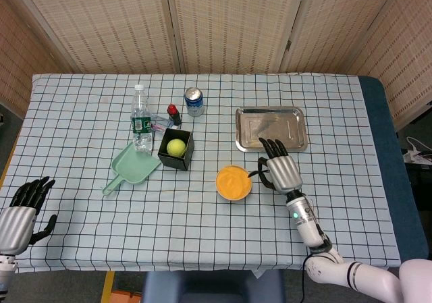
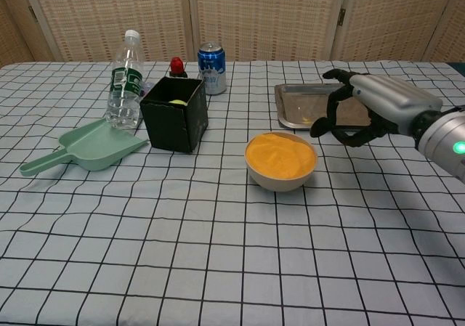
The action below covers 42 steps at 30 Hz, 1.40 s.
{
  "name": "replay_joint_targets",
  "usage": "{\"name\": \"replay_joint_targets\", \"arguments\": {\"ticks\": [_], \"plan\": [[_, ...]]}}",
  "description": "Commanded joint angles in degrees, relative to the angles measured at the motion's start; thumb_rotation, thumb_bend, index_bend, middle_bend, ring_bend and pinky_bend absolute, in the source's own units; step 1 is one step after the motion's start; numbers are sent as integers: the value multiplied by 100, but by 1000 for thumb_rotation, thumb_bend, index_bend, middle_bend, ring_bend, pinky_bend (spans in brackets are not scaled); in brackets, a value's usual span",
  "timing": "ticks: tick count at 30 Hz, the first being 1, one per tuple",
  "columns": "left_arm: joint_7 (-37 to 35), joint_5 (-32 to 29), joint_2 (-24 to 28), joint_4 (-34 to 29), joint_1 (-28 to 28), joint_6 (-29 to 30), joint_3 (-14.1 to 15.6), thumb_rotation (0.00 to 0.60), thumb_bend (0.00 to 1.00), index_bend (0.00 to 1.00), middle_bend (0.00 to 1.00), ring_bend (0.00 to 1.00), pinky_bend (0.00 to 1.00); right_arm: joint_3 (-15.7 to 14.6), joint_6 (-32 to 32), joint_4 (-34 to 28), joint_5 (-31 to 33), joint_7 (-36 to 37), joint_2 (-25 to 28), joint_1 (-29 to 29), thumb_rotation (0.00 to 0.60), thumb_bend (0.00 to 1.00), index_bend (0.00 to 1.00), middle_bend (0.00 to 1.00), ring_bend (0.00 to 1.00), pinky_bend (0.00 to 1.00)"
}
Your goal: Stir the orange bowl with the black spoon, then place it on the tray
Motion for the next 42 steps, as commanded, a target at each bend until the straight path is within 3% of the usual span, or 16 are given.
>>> {"name": "replay_joint_targets", "arguments": {"ticks": [1, 8, 14, 22, 30, 42], "plan": [[-29, -1, 10, 7, 3, 8, -2, 600, 446, 0, 0, 0, 76, 129, -63, 3, 85, -197, -201, 208, 600, 372, 671, 0, 0, 0], [-142, 32, 52, 27, 23, 48, 14, 600, 446, 0, 0, 0, 76, 180, -61, 266, 186, -716, -649, 514, 600, 373, 671, 0, 0, 0], [-207, 26, 89, 32, 46, 71, 20, 600, 446, 0, 0, 0, 76, 59, -16, 304, 232, -922, -687, 500, 600, 373, 663, 0, 0, 0], [-205, 50, 89, 19, 39, 84, 15, 600, 447, 0, 0, 0, 77, 7, -260, 338, 440, -1016, -709, 573, 600, 374, 516, 0, 0, 0], [-235, 46, 93, 41, 42, 90, 11, 600, 448, 0, 0, 0, 77, -77, -220, -11, 448, -1136, -513, 545, 600, 373, 329, 0, 0, 0], [-177, 72, 80, 26, 65, 148, 11, 600, 446, 0, 0, 0, 78, -197, 202, -729, 329, -872, 220, 163, 600, 373, 321, 0, 0, 0]]}}
